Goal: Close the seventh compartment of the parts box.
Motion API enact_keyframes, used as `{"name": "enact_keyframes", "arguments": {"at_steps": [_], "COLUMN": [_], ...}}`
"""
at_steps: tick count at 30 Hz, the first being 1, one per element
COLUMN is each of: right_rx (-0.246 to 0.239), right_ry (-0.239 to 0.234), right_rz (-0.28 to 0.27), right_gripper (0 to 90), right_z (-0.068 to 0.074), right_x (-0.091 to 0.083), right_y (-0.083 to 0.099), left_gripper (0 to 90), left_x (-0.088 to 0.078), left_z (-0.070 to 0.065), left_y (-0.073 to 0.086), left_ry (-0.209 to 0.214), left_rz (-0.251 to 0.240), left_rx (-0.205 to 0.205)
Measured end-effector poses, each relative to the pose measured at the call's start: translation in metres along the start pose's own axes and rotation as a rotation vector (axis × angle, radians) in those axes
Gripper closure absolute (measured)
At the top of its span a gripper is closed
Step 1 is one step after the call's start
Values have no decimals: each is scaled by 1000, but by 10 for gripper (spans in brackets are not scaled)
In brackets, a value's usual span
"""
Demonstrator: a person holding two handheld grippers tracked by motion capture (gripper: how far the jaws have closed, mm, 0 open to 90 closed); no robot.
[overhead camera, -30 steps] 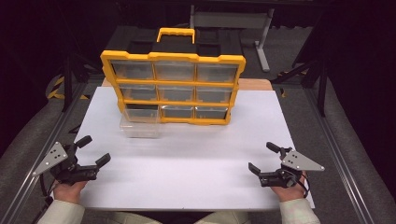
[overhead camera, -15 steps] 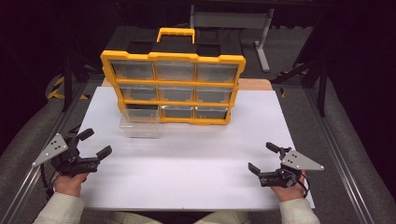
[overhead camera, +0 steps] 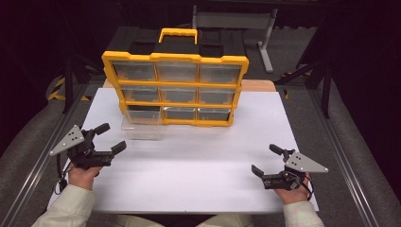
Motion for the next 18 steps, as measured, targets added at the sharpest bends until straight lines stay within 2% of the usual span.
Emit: {"name": "enact_keyframes", "arguments": {"at_steps": [15, 18], "right_rx": [1, 3], "right_ry": [-6, -7], "right_rz": [-1, -1], "right_gripper": [13, 13], "right_z": [0, 0], "right_x": [0, 0], "right_y": [0, 0], "left_gripper": [36, 94], "left_x": [28, 32], "left_z": [4, 4], "left_y": [-13, -15], "left_ry": [14, 21], "left_rz": [3, 4], "left_rx": [3, 13]}}
Point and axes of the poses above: each handheld gripper's, and its own axes: x roughly forward along the jaws, y roughly out of its underside, z roughly to its left, the point moved 3 cm from there along x, roughly forward along the jaws, and after that the axes turned 8 degrees about -x, right-handed, at the moved point
